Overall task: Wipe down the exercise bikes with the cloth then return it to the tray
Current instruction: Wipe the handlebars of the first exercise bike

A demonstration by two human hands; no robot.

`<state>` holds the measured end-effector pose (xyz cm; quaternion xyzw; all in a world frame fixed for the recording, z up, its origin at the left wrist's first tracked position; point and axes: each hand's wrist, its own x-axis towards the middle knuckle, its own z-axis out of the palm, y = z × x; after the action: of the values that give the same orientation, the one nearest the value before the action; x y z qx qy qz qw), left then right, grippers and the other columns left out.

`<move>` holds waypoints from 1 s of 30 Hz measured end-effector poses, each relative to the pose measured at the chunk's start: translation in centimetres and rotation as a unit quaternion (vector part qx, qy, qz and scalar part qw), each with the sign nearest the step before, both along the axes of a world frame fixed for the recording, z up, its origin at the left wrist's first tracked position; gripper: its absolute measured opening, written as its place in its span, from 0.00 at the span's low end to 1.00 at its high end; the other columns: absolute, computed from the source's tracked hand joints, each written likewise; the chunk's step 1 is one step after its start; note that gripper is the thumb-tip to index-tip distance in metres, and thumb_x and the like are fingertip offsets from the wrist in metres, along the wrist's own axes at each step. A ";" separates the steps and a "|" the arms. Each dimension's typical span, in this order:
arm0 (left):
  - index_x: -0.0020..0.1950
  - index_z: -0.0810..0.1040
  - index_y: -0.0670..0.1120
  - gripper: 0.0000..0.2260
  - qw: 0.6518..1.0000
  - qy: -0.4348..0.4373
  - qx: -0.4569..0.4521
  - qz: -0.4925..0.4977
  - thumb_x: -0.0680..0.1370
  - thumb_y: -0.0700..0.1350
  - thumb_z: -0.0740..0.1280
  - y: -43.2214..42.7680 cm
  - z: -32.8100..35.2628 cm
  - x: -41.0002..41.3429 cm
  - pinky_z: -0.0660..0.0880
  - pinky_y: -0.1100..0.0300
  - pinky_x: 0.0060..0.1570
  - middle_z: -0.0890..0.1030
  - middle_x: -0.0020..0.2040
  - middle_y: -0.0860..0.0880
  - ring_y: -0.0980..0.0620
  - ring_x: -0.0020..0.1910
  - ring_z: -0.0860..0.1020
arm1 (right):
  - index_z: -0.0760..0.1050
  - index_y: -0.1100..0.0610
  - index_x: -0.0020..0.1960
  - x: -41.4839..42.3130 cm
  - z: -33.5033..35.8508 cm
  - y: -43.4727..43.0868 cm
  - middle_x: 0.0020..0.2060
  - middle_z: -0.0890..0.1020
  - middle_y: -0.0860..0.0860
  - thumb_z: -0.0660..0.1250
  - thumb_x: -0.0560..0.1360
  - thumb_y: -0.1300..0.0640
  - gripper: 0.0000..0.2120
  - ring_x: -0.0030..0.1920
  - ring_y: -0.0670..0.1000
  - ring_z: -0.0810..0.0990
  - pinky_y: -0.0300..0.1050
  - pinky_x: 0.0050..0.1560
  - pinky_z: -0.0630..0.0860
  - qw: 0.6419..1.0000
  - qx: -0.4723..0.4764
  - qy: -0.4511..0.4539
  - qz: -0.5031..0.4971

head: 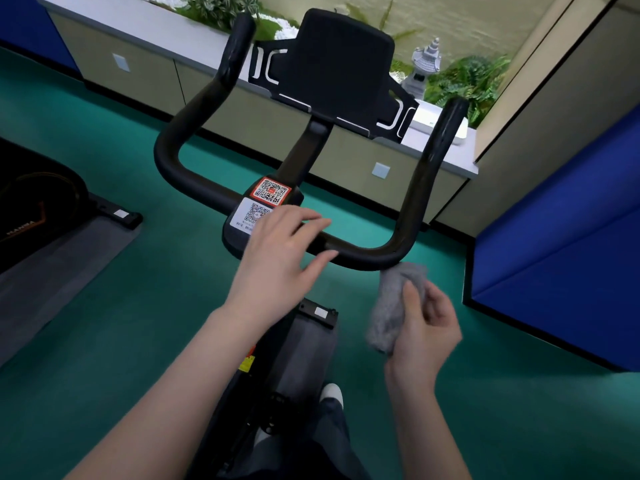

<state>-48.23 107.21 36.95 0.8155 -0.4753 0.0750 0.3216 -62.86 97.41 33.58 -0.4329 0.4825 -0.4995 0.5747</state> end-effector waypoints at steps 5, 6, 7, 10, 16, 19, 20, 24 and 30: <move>0.60 0.79 0.44 0.18 0.999 0.020 0.036 -0.027 0.75 0.52 0.69 -1.6 -0.7 -0.8 0.65 0.52 0.63 0.79 0.54 0.48 0.46 0.57 0.75 | 0.78 0.52 0.47 1.1 2.1 -1.1 0.45 0.81 0.46 0.69 0.72 0.69 0.13 0.48 0.40 0.79 0.33 0.52 0.74 0.956 -0.264 0.113 0.061; 0.59 0.80 0.44 0.17 0.999 0.021 0.035 -0.025 0.74 0.52 0.70 -1.8 -0.8 -0.8 0.65 0.52 0.63 0.79 0.53 0.49 0.46 0.56 0.75 | 0.80 0.55 0.47 1.5 2.0 -0.9 0.47 0.80 0.49 0.69 0.71 0.70 0.12 0.50 0.41 0.77 0.32 0.53 0.72 0.934 -0.313 0.151 0.086; 0.57 0.80 0.44 0.16 0.999 0.023 0.033 -0.023 0.74 0.52 0.71 -1.9 -0.8 -0.8 0.65 0.53 0.62 0.79 0.52 0.49 0.46 0.55 0.75 | 0.81 0.58 0.48 1.8 1.7 -0.7 0.48 0.79 0.51 0.70 0.70 0.71 0.12 0.51 0.44 0.77 0.31 0.55 0.70 0.913 -0.350 0.185 0.103; 0.55 0.81 0.45 0.14 0.999 0.039 0.020 -0.019 0.73 0.50 0.72 -2.0 -0.9 -0.6 0.64 0.55 0.60 0.79 0.50 0.50 0.46 0.53 0.76 | 0.82 0.60 0.51 1.9 0.8 -1.0 0.50 0.78 0.52 0.69 0.69 0.72 0.14 0.51 0.49 0.73 0.26 0.55 0.65 0.891 -0.382 0.226 0.098; 0.55 0.81 0.45 0.14 0.998 0.056 0.011 -0.018 0.72 0.50 0.72 -2.1 -0.8 -0.6 0.62 0.57 0.61 0.79 0.49 0.51 0.48 0.53 0.75 | 0.82 0.62 0.51 1.9 1.7 -4.0 0.50 0.78 0.52 0.68 0.72 0.71 0.11 0.52 0.52 0.76 0.41 0.57 0.73 0.897 -0.363 0.239 0.081; 0.55 0.81 0.46 0.14 0.998 0.060 0.011 -0.018 0.73 0.51 0.72 -2.1 -0.8 -0.6 0.60 0.59 0.62 0.79 0.49 0.51 0.49 0.54 0.75 | 0.82 0.62 0.50 1.9 3.2 -6.5 0.49 0.78 0.53 0.67 0.72 0.72 0.11 0.52 0.51 0.78 0.43 0.57 0.74 0.913 -0.317 0.240 0.092; 0.55 0.81 0.46 0.14 0.998 0.061 0.012 -0.018 0.73 0.51 0.72 -2.1 -0.8 -0.6 0.60 0.59 0.62 0.79 0.49 0.51 0.49 0.54 0.75 | 0.82 0.62 0.50 1.8 3.6 -6.8 0.49 0.79 0.54 0.67 0.71 0.73 0.11 0.52 0.52 0.78 0.41 0.57 0.74 0.913 -0.317 0.237 0.095; 0.54 0.81 0.46 0.14 0.998 0.064 0.012 -0.014 0.72 0.50 0.73 -2.2 -0.8 -0.7 0.59 0.60 0.61 0.79 0.49 0.51 0.48 0.53 0.75 | 0.82 0.63 0.49 1.2 3.3 -5.6 0.49 0.79 0.55 0.69 0.70 0.73 0.11 0.50 0.50 0.77 0.33 0.55 0.71 0.854 -0.425 0.246 0.172; 0.52 0.82 0.47 0.16 0.998 0.060 0.003 -0.001 0.70 0.55 0.73 -2.9 -0.6 -1.0 0.60 0.59 0.59 0.80 0.48 0.52 0.48 0.52 0.76 | 0.82 0.64 0.49 2.0 4.2 -8.5 0.48 0.80 0.56 0.70 0.71 0.70 0.08 0.49 0.54 0.78 0.32 0.53 0.70 0.818 -0.455 0.301 0.185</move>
<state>-49.27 104.33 36.39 0.8192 -0.4560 0.0240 0.3470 -60.85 88.89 37.78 -0.8546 0.2605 -0.3915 0.2204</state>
